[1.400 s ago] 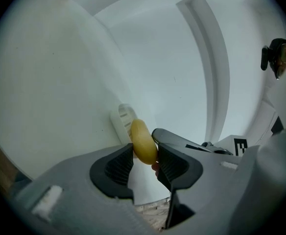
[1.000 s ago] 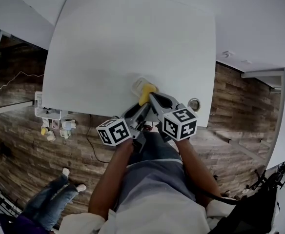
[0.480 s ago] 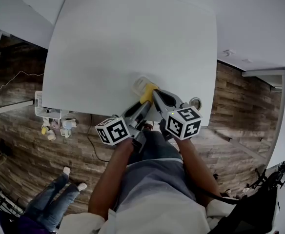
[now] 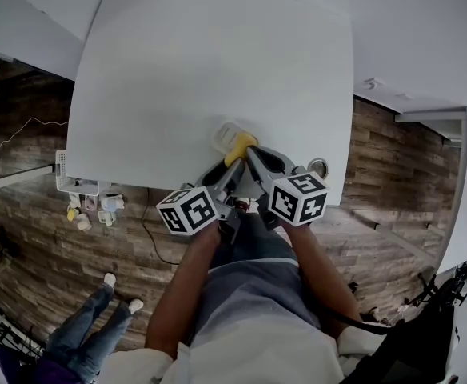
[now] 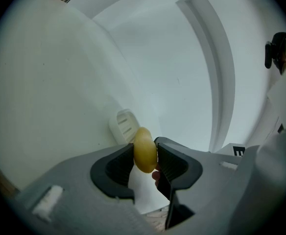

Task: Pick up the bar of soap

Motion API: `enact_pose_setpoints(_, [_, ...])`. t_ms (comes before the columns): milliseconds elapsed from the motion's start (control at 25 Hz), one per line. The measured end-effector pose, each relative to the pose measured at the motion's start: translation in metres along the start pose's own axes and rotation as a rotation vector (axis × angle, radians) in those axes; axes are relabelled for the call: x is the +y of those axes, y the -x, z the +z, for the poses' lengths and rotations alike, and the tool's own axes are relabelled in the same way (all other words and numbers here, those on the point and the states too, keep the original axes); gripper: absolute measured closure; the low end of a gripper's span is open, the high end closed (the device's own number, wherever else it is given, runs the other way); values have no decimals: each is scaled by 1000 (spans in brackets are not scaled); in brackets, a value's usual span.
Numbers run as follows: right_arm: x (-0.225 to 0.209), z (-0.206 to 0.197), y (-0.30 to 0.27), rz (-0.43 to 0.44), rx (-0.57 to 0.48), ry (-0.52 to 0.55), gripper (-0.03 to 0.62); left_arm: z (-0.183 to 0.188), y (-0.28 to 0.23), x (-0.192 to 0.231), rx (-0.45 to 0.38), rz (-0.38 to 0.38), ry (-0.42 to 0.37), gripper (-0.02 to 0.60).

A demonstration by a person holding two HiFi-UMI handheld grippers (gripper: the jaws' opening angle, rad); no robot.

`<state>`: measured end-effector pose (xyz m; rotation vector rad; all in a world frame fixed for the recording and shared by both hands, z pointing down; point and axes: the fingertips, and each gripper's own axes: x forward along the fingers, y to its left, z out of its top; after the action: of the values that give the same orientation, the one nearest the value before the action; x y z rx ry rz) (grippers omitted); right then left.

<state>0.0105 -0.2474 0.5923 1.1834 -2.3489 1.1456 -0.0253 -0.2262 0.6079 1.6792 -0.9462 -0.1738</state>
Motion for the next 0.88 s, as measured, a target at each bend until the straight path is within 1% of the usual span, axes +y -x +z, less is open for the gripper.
enact_pose_setpoints(160, [1, 1, -1, 6, -4, -15, 592, 2, -1, 2, -2, -34, 47, 433])
enact_pose_setpoints(400, [2, 1, -2, 35, -13, -36, 592, 7, 1, 3, -12, -50, 63, 439])
enact_pose_setpoints(560, [6, 5, 0, 52, -32, -40, 592, 7, 4, 0, -23, -75, 108, 439])
enact_pose_setpoints(640, [8, 9, 3, 55, -44, -31, 592, 10, 6, -2, -34, -79, 107, 439])
enact_pose_setpoints(880, [13, 23, 11, 57, -70, 33, 592, 20, 13, -10, -59, -83, 71, 440])
